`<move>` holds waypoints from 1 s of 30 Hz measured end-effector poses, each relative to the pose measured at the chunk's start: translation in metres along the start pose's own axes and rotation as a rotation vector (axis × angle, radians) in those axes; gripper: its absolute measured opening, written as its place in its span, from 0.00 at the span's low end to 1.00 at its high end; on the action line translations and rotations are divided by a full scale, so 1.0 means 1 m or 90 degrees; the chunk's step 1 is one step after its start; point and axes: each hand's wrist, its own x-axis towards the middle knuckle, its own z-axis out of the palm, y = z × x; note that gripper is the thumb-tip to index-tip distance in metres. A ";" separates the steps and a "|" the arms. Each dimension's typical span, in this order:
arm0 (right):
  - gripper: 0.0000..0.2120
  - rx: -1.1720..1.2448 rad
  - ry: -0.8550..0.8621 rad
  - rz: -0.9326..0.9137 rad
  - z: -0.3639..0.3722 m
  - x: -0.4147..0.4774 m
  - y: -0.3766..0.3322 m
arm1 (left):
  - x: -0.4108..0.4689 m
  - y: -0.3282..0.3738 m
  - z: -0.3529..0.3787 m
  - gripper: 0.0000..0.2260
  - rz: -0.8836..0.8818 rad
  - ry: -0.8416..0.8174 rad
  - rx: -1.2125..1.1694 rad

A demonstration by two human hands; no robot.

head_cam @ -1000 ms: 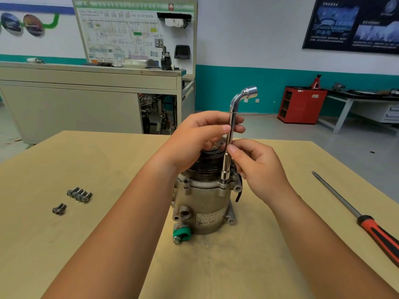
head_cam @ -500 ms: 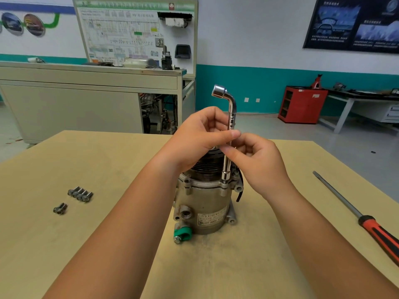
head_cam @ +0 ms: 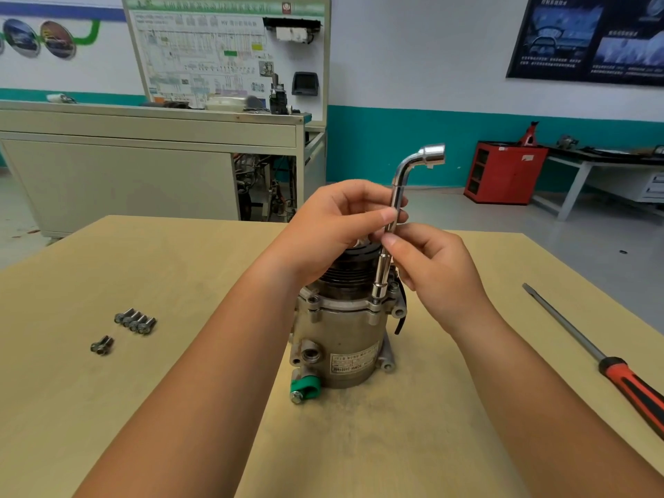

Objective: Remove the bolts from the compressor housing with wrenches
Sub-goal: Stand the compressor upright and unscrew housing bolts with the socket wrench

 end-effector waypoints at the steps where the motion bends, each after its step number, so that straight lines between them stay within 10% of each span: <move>1: 0.06 -0.002 0.006 -0.001 0.000 0.001 0.000 | 0.000 -0.001 0.000 0.09 0.000 0.003 0.003; 30: 0.06 -0.022 0.047 0.007 0.002 0.001 0.001 | 0.001 0.000 0.003 0.10 -0.003 0.027 0.010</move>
